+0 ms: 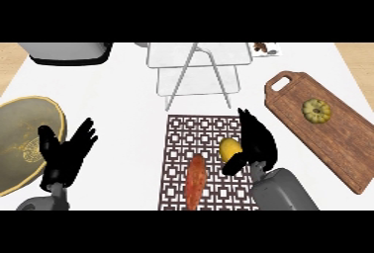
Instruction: Pick the lemon from the placemat and place it in the tiered shelf
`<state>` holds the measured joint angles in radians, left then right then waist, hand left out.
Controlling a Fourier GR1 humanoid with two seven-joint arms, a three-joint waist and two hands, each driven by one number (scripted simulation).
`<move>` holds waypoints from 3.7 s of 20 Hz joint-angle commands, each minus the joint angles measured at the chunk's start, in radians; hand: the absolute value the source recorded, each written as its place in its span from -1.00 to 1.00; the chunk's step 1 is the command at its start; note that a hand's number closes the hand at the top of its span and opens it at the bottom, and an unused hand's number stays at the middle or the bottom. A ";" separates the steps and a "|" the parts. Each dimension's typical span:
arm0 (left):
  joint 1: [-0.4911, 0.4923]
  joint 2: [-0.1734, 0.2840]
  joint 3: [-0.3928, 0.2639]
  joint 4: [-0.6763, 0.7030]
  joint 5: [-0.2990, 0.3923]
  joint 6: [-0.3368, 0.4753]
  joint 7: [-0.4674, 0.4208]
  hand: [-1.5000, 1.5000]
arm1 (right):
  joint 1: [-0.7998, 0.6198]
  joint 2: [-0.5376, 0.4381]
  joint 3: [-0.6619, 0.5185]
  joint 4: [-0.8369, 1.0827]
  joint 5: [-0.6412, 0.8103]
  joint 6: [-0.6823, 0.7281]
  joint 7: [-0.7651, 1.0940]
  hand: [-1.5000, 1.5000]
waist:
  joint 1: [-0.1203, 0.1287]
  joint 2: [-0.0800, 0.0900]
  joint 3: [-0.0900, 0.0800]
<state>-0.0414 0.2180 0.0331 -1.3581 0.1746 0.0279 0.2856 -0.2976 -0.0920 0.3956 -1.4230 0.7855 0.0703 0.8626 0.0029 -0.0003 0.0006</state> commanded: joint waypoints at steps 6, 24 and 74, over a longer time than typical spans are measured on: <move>-0.002 -0.055 -0.014 -0.062 -0.051 0.034 0.071 0.00 | -0.013 0.048 -0.079 0.121 0.061 -0.052 -0.146 -1.00 | 0.000 0.000 0.000; -0.042 -0.050 0.016 0.045 -0.067 -0.013 -0.009 0.00 | -0.105 0.091 0.235 0.264 -0.102 -0.151 -0.226 1.00 | 0.025 0.004 0.000; 0.006 -0.047 0.036 -0.033 -0.061 -0.035 0.025 0.00 | -1.173 -0.069 -0.280 0.355 -0.195 0.014 0.044 1.00 | 0.012 0.002 -0.001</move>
<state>-0.0485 0.1740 0.0697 -1.3768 0.1149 -0.0036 0.3206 -1.4533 -0.1538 0.1376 -1.1504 0.5934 0.0574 0.9649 0.0136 0.0008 -0.0003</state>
